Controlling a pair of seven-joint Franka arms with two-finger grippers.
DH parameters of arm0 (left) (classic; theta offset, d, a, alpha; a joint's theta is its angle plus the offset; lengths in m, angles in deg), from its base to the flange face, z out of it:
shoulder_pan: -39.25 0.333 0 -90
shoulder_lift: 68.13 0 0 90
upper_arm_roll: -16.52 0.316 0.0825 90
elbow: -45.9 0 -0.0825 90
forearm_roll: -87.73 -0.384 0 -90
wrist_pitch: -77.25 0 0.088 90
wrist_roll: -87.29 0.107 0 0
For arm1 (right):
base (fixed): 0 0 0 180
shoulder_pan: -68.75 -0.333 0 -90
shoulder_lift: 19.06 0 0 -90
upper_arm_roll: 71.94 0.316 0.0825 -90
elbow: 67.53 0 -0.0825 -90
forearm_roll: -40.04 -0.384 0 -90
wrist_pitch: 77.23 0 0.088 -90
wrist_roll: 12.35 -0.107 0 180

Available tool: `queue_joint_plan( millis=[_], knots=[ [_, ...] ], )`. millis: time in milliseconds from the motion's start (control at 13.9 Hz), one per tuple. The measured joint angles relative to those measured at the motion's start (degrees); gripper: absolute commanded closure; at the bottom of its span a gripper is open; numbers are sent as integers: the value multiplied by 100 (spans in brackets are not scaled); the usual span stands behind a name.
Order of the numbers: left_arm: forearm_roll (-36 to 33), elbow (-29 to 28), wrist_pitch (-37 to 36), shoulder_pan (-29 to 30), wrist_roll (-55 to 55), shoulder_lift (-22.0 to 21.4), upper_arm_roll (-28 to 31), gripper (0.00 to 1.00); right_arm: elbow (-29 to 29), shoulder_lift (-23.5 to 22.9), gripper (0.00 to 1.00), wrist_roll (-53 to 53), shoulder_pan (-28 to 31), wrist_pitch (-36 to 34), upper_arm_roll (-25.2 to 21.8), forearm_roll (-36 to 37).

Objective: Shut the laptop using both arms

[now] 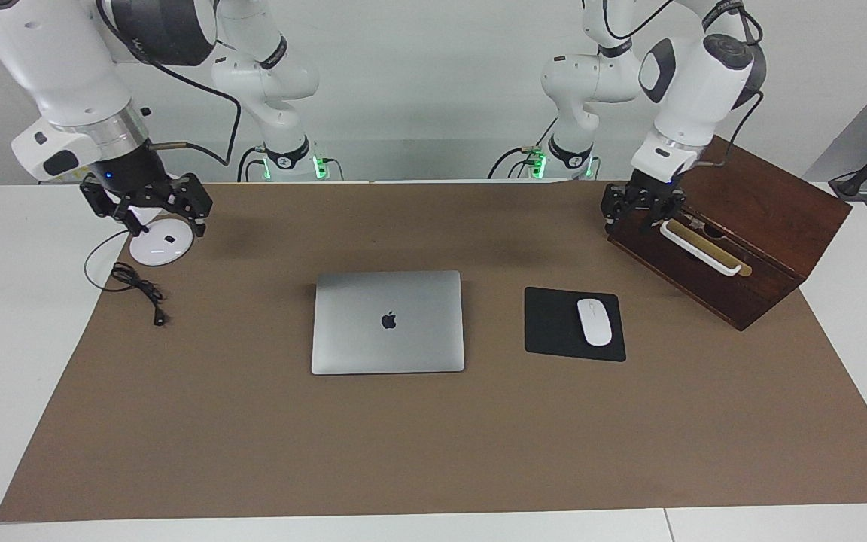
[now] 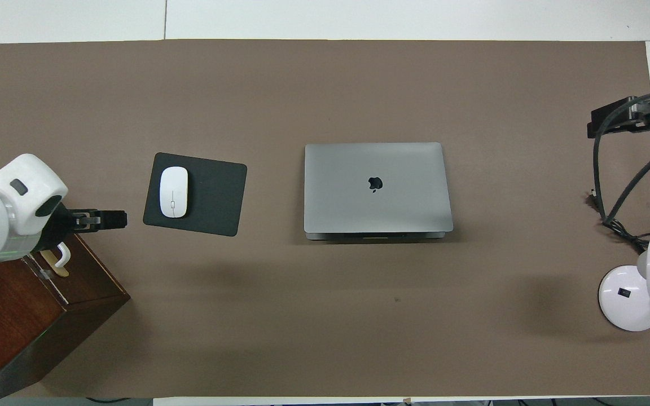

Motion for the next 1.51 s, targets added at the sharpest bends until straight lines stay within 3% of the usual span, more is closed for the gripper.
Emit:
queue_joint_plan(
  millis=[216, 504, 936, 1224, 1512],
  knots=[
    [-2, 437, -356, 396, 10, 1, -1, 0, 438, 305, 0, -28, -8, 161, 0, 0],
    [-2, 935, -695, 461, 9, 53, -14, 0, 719, 551, 0, -179, -8, 195, -2, 0],
    [-3, 2394, -1884, 651, 6, 734, -4, 0, 991, 847, 0, -187, -3, 238, -20, 0],
    [-4, 2716, -2423, 732, 6, 958, -7, 0, 1025, 847, 0, -189, 15, 271, -51, 0],
    [-36, 2733, -2519, 768, 6, 1131, -9, 0, 1032, 848, 0, -190, 30, 279, -70, 0]
  ],
)
